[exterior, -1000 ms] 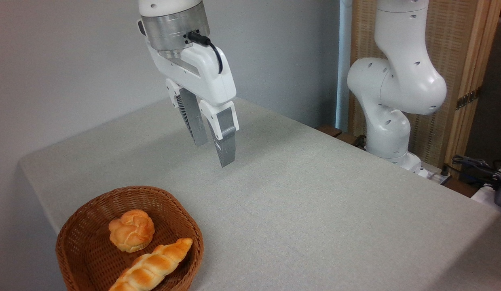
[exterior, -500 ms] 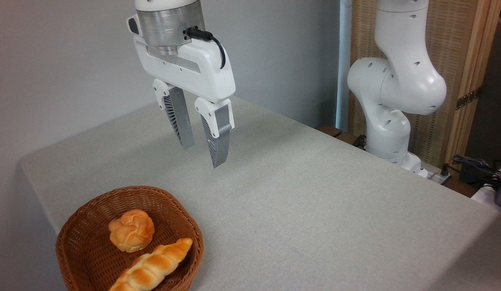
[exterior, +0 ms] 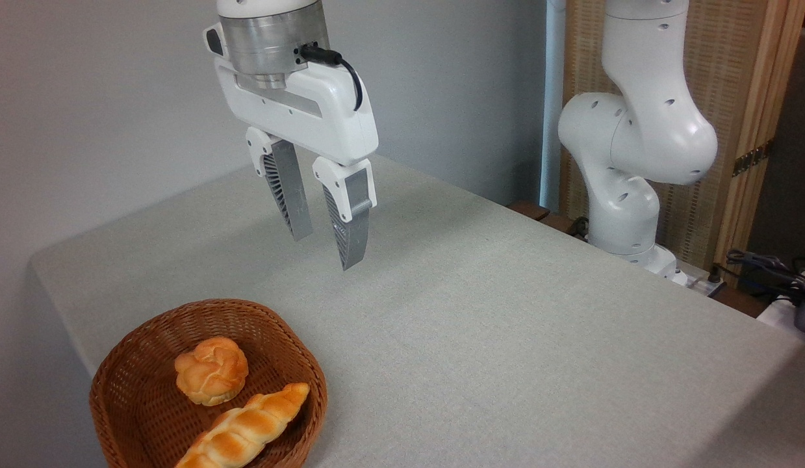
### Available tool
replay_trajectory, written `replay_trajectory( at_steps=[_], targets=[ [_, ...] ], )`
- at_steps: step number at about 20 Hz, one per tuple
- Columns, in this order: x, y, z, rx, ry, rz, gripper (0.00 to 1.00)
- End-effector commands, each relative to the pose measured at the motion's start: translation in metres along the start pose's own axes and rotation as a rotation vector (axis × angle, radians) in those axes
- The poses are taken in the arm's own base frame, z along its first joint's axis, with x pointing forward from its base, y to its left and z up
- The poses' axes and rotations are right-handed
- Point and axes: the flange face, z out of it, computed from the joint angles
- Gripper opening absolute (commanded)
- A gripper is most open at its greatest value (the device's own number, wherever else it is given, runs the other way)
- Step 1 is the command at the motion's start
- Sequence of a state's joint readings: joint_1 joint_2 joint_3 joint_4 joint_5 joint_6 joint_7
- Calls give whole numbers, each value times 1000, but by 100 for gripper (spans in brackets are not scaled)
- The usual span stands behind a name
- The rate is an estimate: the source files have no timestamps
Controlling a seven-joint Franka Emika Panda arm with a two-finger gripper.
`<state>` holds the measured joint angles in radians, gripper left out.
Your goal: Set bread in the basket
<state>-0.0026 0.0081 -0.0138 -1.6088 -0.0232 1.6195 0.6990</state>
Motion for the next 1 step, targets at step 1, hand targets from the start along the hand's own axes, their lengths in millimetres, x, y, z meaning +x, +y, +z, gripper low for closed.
replay_trajectory(
  at_steps=[1],
  targets=[
    [-5,2,-4,1,22,-1,100]
  ],
)
